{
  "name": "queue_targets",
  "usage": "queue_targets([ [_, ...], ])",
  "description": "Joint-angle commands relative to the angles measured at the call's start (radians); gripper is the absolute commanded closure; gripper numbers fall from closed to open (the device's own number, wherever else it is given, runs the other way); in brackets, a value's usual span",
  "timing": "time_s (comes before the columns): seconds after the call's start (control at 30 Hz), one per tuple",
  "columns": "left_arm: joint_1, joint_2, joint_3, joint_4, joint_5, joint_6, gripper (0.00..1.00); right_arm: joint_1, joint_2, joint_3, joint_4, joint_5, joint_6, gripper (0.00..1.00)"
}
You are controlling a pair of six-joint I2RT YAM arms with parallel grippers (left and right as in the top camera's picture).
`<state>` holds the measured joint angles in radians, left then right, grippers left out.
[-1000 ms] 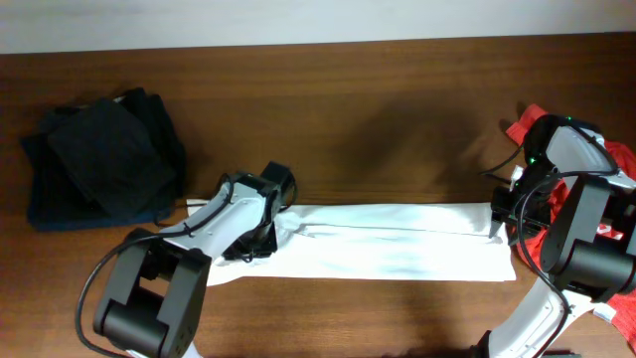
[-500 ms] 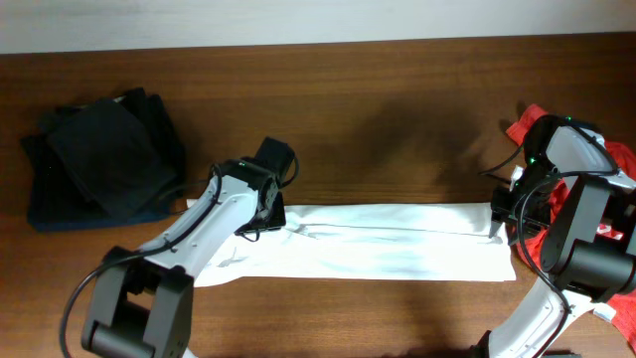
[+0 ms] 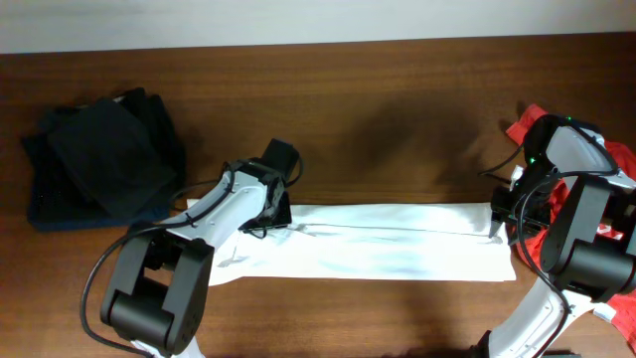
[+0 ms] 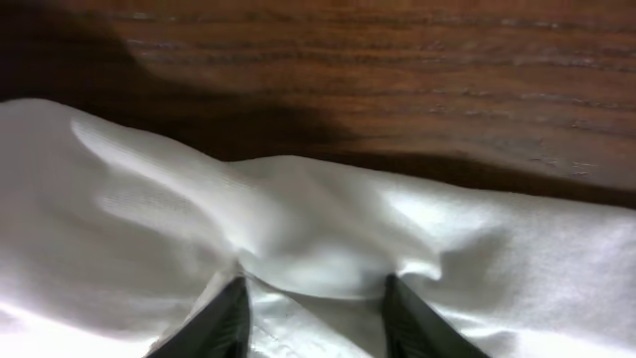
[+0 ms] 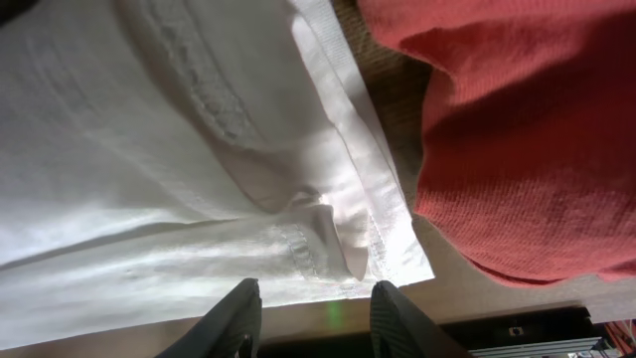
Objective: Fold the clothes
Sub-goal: 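Lift the left gripper away to the left side of the table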
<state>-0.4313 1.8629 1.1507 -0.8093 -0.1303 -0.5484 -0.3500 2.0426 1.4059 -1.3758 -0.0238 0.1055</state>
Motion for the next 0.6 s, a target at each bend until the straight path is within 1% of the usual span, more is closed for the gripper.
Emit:
queue_targets([
  [0.0, 0.040, -0.052, 0.096, -0.057, -0.027, 0.055, 0.54, -0.004, -0.018, -0.004, 0.001, -0.002, 0.006, 0.60],
  [0.03, 0.063, -0.096, 0.154, -0.093, -0.027, 0.076, 0.54, -0.004, -0.018, -0.004, 0.004, -0.002, 0.006, 0.57],
  [0.07, 0.080, -0.128, 0.192, -0.119, -0.027, 0.082, 0.50, -0.004, -0.018, -0.004, 0.006, -0.002, 0.005, 0.54],
  [0.13, 0.122, -0.194, 0.251, -0.177, -0.026, 0.083, 0.46, -0.004, -0.018, -0.004, 0.016, -0.002, -0.022, 0.53],
  [0.23, 0.209, -0.288, 0.258, -0.248, -0.025, 0.083, 0.34, -0.004, -0.018, -0.004, 0.033, 0.008, -0.066, 0.50],
  [0.33, 0.284, -0.304, 0.257, -0.307, -0.014, 0.083, 0.24, -0.005, -0.018, -0.004, 0.053, 0.067, -0.094, 0.47],
  [0.37, 0.298, -0.303, 0.255, -0.312, -0.004, 0.083, 0.22, -0.005, -0.018, -0.004, 0.056, 0.065, -0.108, 0.46],
  [0.4, 0.320, -0.303, 0.247, -0.314, 0.003, 0.083, 0.22, -0.005, -0.018, -0.005, 0.059, 0.063, -0.140, 0.43],
  [0.47, 0.343, -0.302, 0.241, -0.310, 0.003, 0.083, 0.22, -0.005, -0.018, -0.024, 0.078, 0.063, -0.176, 0.30],
  [0.5, 0.350, -0.301, 0.240, -0.307, 0.003, 0.083, 0.22, -0.005, -0.018, -0.053, 0.103, 0.063, -0.208, 0.26],
  [0.57, 0.351, -0.301, 0.240, -0.305, 0.003, 0.083, 0.22, -0.005, -0.018, -0.110, 0.157, 0.062, -0.210, 0.23],
])
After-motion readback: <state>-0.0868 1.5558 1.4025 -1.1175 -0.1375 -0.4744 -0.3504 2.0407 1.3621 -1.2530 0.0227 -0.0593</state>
